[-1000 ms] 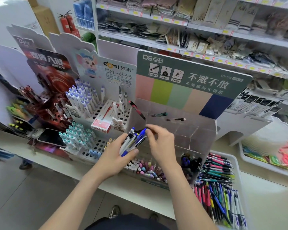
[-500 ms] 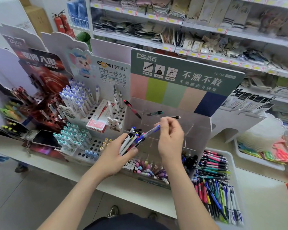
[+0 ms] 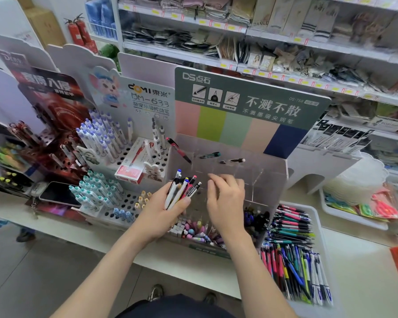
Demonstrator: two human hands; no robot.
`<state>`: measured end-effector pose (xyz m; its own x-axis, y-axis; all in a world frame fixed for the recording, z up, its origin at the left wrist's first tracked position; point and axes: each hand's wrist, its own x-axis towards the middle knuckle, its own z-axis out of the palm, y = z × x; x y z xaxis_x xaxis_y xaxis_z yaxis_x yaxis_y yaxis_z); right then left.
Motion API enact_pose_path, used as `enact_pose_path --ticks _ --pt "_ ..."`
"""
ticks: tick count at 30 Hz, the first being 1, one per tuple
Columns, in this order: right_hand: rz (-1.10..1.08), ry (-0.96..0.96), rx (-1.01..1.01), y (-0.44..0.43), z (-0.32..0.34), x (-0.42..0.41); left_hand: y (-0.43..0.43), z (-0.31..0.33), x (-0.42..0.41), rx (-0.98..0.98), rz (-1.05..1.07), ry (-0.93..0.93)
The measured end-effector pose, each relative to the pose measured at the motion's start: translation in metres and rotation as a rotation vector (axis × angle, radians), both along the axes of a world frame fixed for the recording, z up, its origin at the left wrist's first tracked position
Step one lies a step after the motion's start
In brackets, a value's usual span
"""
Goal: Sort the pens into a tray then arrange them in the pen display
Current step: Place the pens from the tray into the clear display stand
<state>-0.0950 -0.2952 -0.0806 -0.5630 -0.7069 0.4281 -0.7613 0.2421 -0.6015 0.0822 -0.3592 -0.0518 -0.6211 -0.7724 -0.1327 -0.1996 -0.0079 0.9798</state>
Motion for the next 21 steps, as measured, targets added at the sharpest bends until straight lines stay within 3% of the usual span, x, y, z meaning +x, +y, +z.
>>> enact_pose_path --ticks 3,5,9,16,21 --pt "0.1 -0.304 -0.106 0.004 0.025 0.004 0.001 0.002 -0.003 0.058 -0.001 0.029" --pt "0.187 -0.493 -0.065 0.003 0.037 0.007 0.002 0.003 -0.004 0.076 -0.009 0.048" --pt "0.194 -0.672 -0.006 0.005 0.041 0.008 0.002 0.004 -0.006 0.086 -0.039 0.05" --pt "-0.081 -0.497 -0.412 -0.003 0.082 0.001 0.0 0.005 -0.008 0.066 0.052 0.05" --pt "0.032 -0.187 -0.478 -0.041 0.098 -0.005 -0.008 0.002 -0.007 0.102 0.209 0.126"
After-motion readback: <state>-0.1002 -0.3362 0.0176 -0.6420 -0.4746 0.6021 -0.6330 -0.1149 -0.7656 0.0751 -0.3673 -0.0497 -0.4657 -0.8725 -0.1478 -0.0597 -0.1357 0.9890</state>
